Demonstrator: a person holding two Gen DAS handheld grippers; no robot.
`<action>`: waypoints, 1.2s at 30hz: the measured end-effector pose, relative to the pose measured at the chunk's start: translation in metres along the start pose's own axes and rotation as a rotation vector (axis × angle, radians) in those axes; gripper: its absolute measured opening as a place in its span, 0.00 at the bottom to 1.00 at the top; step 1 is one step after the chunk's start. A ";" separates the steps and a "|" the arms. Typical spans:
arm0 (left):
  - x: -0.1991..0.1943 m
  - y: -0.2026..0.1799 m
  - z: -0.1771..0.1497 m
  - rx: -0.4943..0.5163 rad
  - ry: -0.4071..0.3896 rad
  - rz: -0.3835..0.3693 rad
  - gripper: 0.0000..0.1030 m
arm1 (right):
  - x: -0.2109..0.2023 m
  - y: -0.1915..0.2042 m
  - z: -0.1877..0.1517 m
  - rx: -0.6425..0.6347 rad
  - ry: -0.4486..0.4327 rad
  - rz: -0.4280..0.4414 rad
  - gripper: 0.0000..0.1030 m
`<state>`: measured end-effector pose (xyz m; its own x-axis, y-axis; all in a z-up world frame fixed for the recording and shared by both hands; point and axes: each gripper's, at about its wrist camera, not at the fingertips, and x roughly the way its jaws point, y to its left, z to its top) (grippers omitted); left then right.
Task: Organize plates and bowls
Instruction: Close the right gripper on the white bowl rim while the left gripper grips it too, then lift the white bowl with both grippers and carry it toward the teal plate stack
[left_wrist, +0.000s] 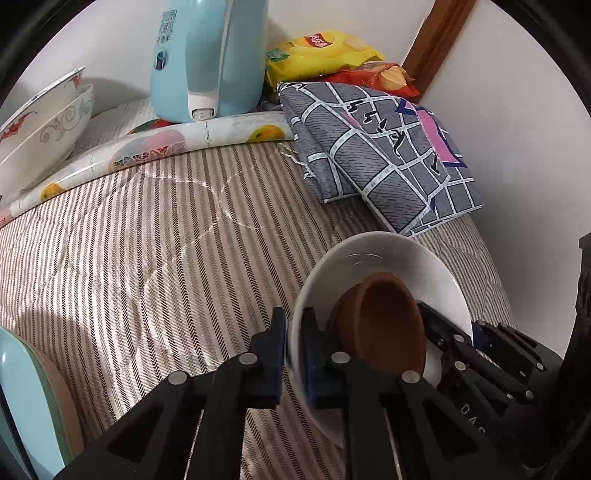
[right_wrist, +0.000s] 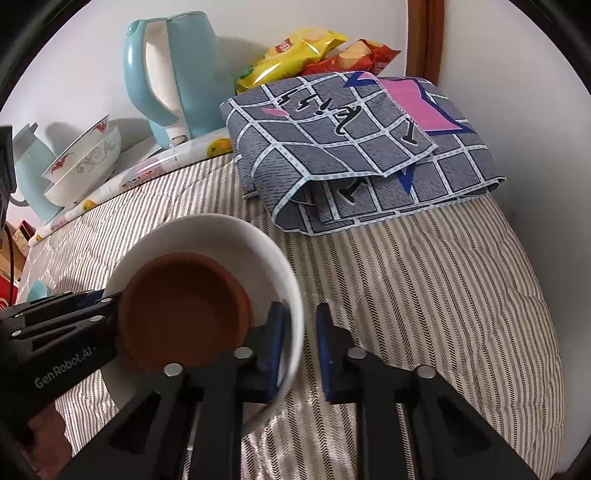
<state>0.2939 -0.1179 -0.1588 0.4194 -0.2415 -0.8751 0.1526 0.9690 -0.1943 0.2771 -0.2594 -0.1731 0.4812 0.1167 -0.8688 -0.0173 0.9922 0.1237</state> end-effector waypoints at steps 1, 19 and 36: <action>0.000 -0.002 0.000 0.008 -0.005 0.008 0.08 | 0.000 0.000 0.000 0.008 -0.001 0.006 0.10; -0.014 -0.004 -0.013 -0.012 -0.020 -0.009 0.08 | -0.018 -0.007 -0.016 0.098 -0.008 -0.007 0.08; -0.060 -0.004 -0.025 -0.012 -0.074 -0.020 0.08 | -0.064 0.009 -0.024 0.093 -0.070 -0.008 0.08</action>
<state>0.2454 -0.1060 -0.1164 0.4812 -0.2631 -0.8362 0.1509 0.9645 -0.2167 0.2249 -0.2565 -0.1281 0.5411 0.1020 -0.8347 0.0667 0.9843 0.1636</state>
